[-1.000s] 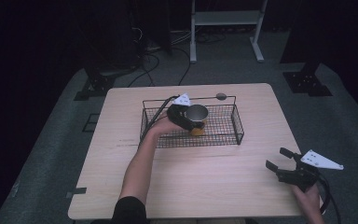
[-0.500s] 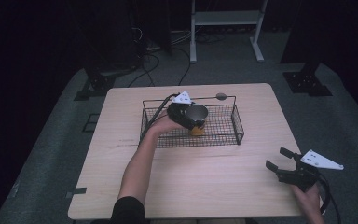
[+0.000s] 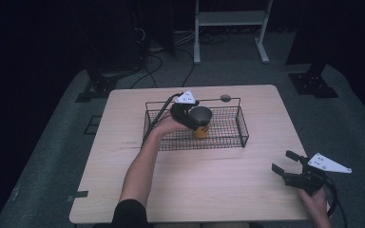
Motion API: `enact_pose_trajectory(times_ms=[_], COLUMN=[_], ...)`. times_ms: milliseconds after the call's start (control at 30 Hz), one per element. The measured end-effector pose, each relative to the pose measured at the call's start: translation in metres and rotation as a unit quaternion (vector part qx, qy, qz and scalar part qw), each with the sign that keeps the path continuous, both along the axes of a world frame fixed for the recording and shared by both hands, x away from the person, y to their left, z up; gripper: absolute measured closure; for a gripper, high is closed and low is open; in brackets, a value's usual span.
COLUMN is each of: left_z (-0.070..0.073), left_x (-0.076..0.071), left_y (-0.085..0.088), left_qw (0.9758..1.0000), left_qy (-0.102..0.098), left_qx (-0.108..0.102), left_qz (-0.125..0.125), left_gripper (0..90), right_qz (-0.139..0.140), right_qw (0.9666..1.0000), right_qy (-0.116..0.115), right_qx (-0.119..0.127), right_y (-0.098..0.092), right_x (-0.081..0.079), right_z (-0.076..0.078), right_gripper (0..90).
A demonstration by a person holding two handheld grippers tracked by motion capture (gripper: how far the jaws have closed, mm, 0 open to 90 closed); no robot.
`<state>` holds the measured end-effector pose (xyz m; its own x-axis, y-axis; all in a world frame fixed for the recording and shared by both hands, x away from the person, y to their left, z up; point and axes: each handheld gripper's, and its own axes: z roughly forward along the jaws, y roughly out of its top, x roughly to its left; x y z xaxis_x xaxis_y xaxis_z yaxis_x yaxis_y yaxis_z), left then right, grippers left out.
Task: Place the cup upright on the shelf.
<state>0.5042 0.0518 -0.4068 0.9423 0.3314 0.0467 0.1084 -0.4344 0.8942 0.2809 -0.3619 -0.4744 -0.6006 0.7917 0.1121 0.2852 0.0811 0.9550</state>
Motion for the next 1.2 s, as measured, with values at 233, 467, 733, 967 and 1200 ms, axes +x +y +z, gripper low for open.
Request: enact_pose_trajectory(times_ms=[233,467,733,967,1200], left_z=[0.01,0.021,0.032,0.034,0.036], left_x=[-0.004,-0.012,-0.026,-0.038,-0.047], left_y=[-0.003,-0.001,0.003,0.005,0.01], left_qw=[0.9999,0.9995,0.9984,0.9977,0.9967], left_qy=[-0.012,-0.027,-0.04,-0.046,-0.05], left_qx=[-0.012,-0.016,-0.037,-0.047,-0.061], left_qz=[-0.003,-0.01,-0.015,-0.017,-0.016], left_gripper=[0.2,0.2,0.2,0.2,0.2], right_qz=[0.003,-0.002,-0.004,-0.004,-0.004], right_qw=[1.0,1.0,1.0,1.0,1.0], right_qy=[-0.002,-0.001,0.0,-0.001,0.001], right_qx=[-0.008,-0.001,0.002,0.002,0.002], right_y=[0.002,0.0,0.0,0.0,0.0], right_x=[0.0,0.0,0.0,0.0,0.0], right_z=[0.0,0.0,0.0,0.0,0.0], right_gripper=[13.1,13.1,13.1,13.1,13.1])
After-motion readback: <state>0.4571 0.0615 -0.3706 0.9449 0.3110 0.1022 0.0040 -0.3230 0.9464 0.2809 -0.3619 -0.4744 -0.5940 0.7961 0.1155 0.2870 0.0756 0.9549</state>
